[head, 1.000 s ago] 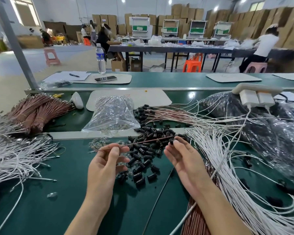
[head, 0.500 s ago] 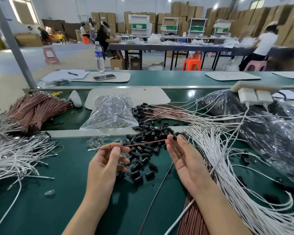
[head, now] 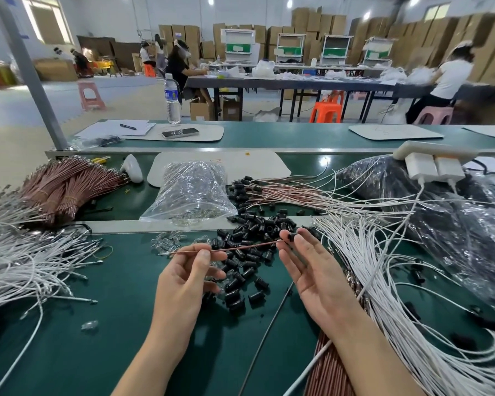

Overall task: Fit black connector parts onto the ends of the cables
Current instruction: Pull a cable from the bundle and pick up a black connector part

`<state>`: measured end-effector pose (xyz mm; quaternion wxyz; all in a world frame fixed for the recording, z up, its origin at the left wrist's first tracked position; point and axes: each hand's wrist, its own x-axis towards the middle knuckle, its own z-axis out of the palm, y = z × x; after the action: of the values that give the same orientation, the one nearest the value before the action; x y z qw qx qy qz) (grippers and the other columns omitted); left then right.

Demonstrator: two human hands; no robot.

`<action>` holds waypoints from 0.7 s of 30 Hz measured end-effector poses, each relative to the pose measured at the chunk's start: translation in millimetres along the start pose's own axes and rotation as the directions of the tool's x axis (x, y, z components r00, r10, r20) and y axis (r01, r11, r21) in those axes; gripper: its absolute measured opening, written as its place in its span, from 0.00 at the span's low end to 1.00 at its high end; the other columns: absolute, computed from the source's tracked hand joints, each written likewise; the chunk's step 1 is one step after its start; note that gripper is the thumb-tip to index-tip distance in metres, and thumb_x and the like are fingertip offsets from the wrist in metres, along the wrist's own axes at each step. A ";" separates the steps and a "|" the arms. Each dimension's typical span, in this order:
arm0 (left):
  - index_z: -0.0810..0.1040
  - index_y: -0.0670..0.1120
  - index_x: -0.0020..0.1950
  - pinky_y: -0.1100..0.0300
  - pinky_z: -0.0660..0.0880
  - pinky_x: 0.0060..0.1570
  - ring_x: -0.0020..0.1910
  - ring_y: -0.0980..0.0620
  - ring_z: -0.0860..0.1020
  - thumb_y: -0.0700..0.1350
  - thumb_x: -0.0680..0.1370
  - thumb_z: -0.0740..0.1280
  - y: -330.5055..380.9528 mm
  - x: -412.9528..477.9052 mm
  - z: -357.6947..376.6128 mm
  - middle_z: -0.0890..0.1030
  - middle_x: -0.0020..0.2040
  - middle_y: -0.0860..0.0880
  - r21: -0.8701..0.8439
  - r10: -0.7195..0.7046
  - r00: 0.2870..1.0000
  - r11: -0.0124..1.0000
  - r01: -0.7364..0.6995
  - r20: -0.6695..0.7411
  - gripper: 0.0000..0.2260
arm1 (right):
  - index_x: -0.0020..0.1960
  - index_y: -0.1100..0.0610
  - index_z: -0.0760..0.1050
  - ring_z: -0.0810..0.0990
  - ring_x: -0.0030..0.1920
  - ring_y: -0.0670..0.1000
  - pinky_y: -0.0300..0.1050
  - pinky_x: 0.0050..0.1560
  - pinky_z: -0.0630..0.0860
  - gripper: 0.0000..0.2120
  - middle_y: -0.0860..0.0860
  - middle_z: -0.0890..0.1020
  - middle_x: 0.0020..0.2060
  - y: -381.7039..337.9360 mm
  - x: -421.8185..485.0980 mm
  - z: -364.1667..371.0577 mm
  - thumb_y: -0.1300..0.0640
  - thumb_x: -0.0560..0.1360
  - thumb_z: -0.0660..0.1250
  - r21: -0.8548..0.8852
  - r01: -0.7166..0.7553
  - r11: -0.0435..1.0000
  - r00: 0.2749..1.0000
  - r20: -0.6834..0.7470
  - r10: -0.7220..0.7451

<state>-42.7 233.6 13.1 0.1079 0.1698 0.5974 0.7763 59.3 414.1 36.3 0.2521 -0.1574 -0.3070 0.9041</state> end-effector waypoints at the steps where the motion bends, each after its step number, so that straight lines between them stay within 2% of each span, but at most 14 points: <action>1: 0.78 0.44 0.56 0.61 0.79 0.34 0.39 0.51 0.82 0.47 0.80 0.66 1.0 0.0 0.3 0.87 0.50 0.45 -0.015 -0.005 1.000 1.000 0.005 -0.006 0.09 | 0.57 0.59 0.78 0.87 0.52 0.56 0.42 0.45 0.84 0.13 0.62 0.85 0.56 0.0 -0.2 -0.1 0.64 0.73 0.70 0.001 0.000 1.000 1.000 0.016 0.000; 4: 0.78 0.43 0.55 0.62 0.79 0.34 0.38 0.51 0.82 0.53 0.76 0.67 3.8 0.1 0.6 0.87 0.50 0.45 -0.039 -0.020 1.000 0.999 0.019 -0.018 0.15 | 0.58 0.59 0.77 0.86 0.54 0.56 0.42 0.46 0.84 0.14 0.62 0.84 0.58 0.2 -1.9 0.1 0.65 0.74 0.69 -0.017 -0.010 1.000 0.998 0.058 0.011; 7: 0.79 0.42 0.55 0.63 0.79 0.34 0.39 0.52 0.82 0.54 0.76 0.67 4.5 -1.3 1.7 0.87 0.49 0.46 -0.006 -0.014 1.000 1.000 0.014 0.004 0.17 | 0.60 0.60 0.76 0.86 0.54 0.56 0.43 0.47 0.84 0.16 0.62 0.83 0.60 0.5 -4.5 2.3 0.65 0.72 0.70 -0.044 -0.032 0.999 0.995 0.096 0.036; 11: 0.82 0.45 0.52 0.62 0.79 0.35 0.39 0.51 0.82 0.51 0.76 0.69 5.7 -6.3 6.0 0.87 0.46 0.47 0.066 0.041 0.997 0.997 -0.045 0.062 0.12 | 0.59 0.61 0.75 0.86 0.52 0.56 0.43 0.48 0.84 0.16 0.63 0.84 0.58 7.9 -10.4 10.0 0.66 0.71 0.69 -0.094 -0.072 0.993 0.984 0.153 0.086; 14: 0.85 0.51 0.48 0.64 0.78 0.38 0.39 0.54 0.82 0.50 0.74 0.71 6.3 -12.0 14.3 0.87 0.43 0.48 0.136 0.105 0.987 0.983 -0.121 0.121 0.06 | 0.57 0.62 0.75 0.87 0.49 0.56 0.44 0.47 0.84 0.16 0.63 0.85 0.54 23.3 -13.3 18.3 0.67 0.70 0.69 -0.177 -0.085 0.981 0.977 0.177 0.117; 16: 0.85 0.55 0.49 0.64 0.79 0.41 0.42 0.54 0.84 0.50 0.75 0.71 6.2 -16.6 20.7 0.87 0.44 0.51 0.167 0.134 0.979 0.973 -0.160 0.153 0.05 | 0.56 0.62 0.75 0.87 0.47 0.56 0.44 0.46 0.84 0.16 0.61 0.86 0.50 31.1 -13.6 22.0 0.66 0.68 0.70 -0.219 -0.075 0.973 0.978 0.173 0.114; 18: 0.84 0.57 0.50 0.64 0.80 0.43 0.42 0.54 0.84 0.51 0.75 0.70 6.4 -18.6 23.0 0.87 0.44 0.52 0.179 0.146 0.983 0.970 -0.164 0.109 0.05 | 0.56 0.62 0.76 0.87 0.47 0.56 0.43 0.46 0.84 0.17 0.62 0.86 0.50 31.4 -13.0 22.5 0.65 0.68 0.71 -0.224 -0.050 0.973 0.984 0.157 0.086; 21: 0.83 0.59 0.48 0.65 0.78 0.40 0.38 0.57 0.81 0.54 0.75 0.70 7.4 -16.4 17.8 0.85 0.40 0.52 0.192 0.155 0.988 0.969 -0.153 0.003 0.04 | 0.58 0.62 0.76 0.87 0.47 0.56 0.43 0.46 0.84 0.17 0.64 0.85 0.54 21.6 -10.4 16.9 0.65 0.70 0.71 -0.160 -0.007 0.987 0.992 0.122 0.026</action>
<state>-20.3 241.5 22.0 0.0268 0.2208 0.6552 0.7220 52.7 385.6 36.8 0.2116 -0.1230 -0.3920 0.8868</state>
